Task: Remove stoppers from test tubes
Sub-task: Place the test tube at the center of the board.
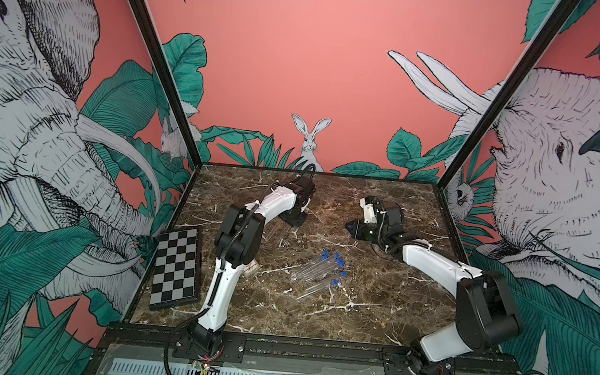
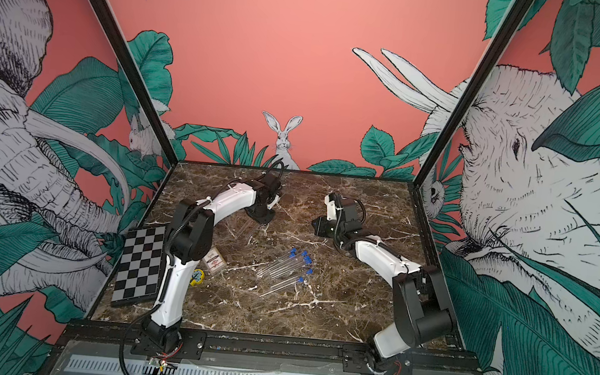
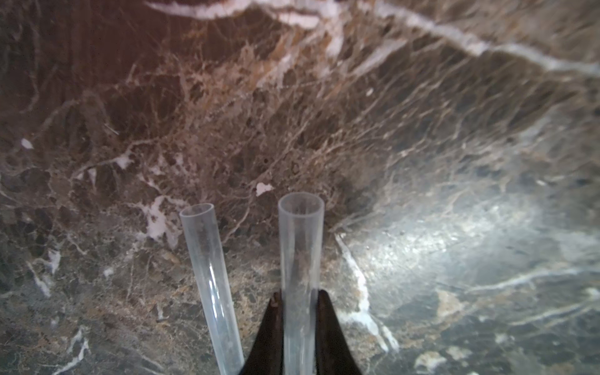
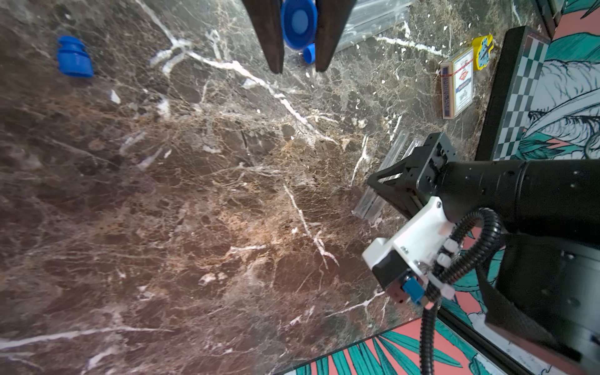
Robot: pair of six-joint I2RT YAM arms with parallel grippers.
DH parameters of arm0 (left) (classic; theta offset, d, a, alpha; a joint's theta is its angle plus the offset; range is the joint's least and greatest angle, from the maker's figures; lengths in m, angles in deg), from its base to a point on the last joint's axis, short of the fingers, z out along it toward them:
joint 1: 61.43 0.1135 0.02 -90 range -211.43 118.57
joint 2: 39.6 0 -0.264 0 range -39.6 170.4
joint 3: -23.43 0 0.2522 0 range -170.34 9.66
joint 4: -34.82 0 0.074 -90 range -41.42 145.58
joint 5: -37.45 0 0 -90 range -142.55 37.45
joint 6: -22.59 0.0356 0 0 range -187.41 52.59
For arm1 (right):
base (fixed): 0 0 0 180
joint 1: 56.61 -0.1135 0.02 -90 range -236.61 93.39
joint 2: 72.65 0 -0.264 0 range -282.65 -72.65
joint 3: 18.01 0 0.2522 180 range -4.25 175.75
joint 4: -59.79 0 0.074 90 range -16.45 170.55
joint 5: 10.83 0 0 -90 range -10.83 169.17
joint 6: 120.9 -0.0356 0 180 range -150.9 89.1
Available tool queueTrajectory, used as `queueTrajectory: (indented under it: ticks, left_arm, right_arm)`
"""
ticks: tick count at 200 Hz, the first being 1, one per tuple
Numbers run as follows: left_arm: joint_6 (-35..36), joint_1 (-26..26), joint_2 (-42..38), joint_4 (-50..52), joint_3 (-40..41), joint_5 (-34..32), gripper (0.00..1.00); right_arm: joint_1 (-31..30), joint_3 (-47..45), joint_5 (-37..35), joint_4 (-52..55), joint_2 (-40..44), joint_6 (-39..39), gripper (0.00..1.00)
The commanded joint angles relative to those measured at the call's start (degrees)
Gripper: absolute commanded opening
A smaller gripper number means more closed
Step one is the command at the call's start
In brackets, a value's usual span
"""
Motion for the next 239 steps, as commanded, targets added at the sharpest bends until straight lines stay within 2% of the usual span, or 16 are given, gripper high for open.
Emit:
queueTrajectory:
  ticks: [1,63,132,150,200,239]
  left_arm:
    - [-1.04,0.2,0.17,1.61,-0.55,-0.44,0.12]
    - [-1.43,0.14,1.1,1.13,-0.38,-0.41,0.21]
    - [-1.32,0.07,-0.62,0.17,-0.13,1.13,0.45]
    - [-1.42,0.05,-1.74,0.19,-0.03,1.32,0.51]
    - [-0.35,-0.56,-6.22,0.15,1.08,2.75,0.56]
    - [2.25,-2.74,-10.61,-4.03,5.63,2.38,0.62]
  right_arm:
    - [0.66,1.28,-0.7,0.6,1.54,1.17,0.15]
    - [2.47,0.53,-2.76,3.82,3.38,1.8,0.16]
    - [6.5,-1.12,-8.2,11.43,6.49,4.98,0.19]
    - [7.1,-1.19,-9.77,13.61,5.84,5.5,0.19]
    - [8.5,-1.9,-11.76,14.77,1.48,5.52,0.21]
    - [9.87,-0.7,-11.97,14.59,-3.11,5.55,0.22]
